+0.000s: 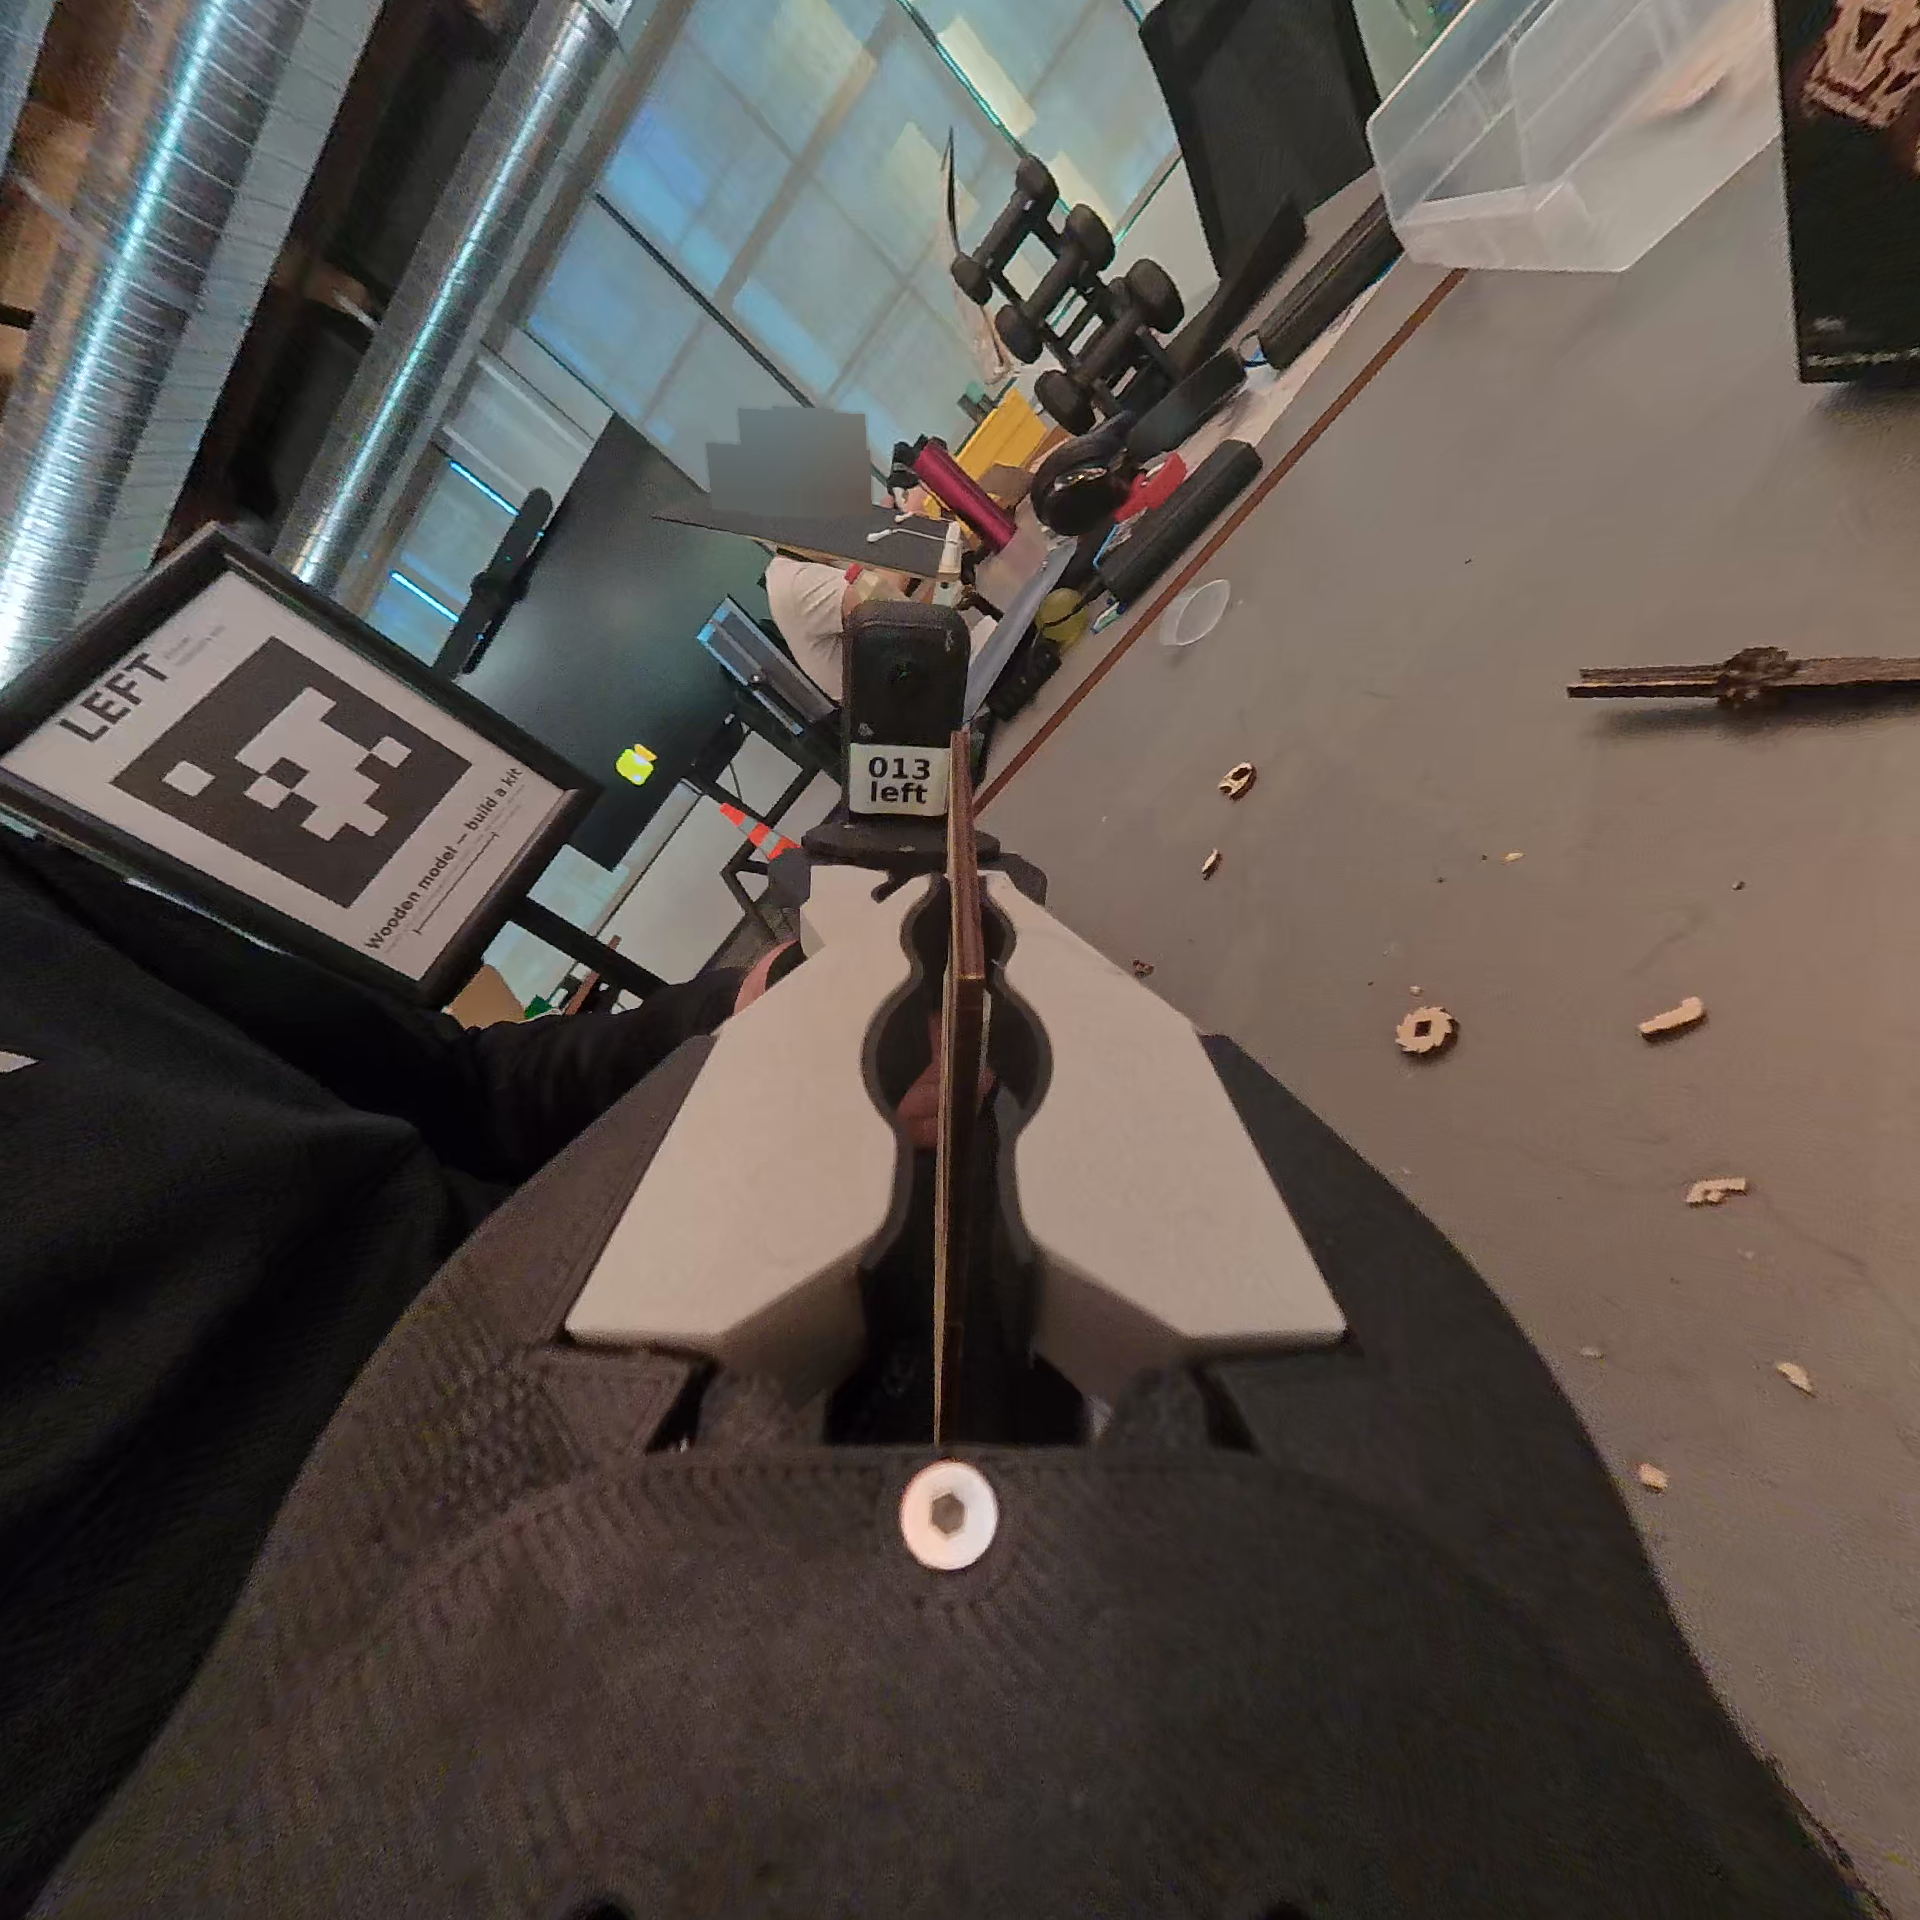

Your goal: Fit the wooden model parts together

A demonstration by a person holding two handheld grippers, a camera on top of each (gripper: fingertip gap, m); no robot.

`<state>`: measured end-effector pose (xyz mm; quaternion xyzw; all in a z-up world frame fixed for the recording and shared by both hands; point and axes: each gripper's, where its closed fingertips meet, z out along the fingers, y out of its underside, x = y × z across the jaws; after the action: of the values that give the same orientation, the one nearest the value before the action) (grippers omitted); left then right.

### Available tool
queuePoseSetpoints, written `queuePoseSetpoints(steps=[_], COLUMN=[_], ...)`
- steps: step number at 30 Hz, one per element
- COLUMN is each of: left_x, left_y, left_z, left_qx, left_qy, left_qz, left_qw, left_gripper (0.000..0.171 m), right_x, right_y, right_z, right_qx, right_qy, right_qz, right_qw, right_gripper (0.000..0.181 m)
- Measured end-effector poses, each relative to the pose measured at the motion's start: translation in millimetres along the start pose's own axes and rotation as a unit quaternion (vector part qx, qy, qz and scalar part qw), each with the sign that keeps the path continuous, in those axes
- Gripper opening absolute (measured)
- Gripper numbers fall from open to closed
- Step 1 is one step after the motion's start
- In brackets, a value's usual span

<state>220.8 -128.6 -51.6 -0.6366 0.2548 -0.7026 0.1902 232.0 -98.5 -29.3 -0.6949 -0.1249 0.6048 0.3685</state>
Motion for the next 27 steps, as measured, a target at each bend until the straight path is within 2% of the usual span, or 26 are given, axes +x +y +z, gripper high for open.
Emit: queuePoseSetpoints(steps=[2,4,12,20,23,25,27], left_x=[2.2,1.8,-3.4,-8.7,-10.0,-9.1,-11.6], left_y=[2.6,2.8,1.6,1.5,1.8,0.9,4.3], left_z=[-0.6,-1.1,2.7,3.6,4.5,4.9,6.7], left_qx=[-0.017,-0.021,-0.023,-0.027,-0.021,-0.014,-0.024], left_qy=[-0.003,-0.009,-0.027,-0.046,-0.048,-0.04,-0.053], left_qz=[0.015,0.009,-0.006,-0.01,-0.019,-0.027,-0.012], left_qw=[1.0,1.0,0.999,0.998,0.998,0.999,0.998], left_gripper=[0.003,0.001,0.002,0.001,0.002,0.001,0.001], right_x=[-1.0,-1.4,6.7,17.8,16.1,18.8,21.8], right_y=[1.9,1.9,-2.6,-2.7,0.5,1.1,3.9], right_z=[0.7,1.3,1.5,5.1,4.9,-1.0,-3.3], right_qx=[-0.004,-0.004,-0.017,-0.054,-0.077,-0.081,-0.085], right_qy=[-0.004,-0.004,0.038,0.074,0.071,0.078,0.079], right_qz=[0.003,0.005,-0.03,-0.047,-0.048,-0.052,-0.049], right_qw=[1.0,1.0,0.999,0.995,0.993,0.992,0.992], right_gripper=[0.002,0.003,0.017,0.019,0.028,0.018,0.016])
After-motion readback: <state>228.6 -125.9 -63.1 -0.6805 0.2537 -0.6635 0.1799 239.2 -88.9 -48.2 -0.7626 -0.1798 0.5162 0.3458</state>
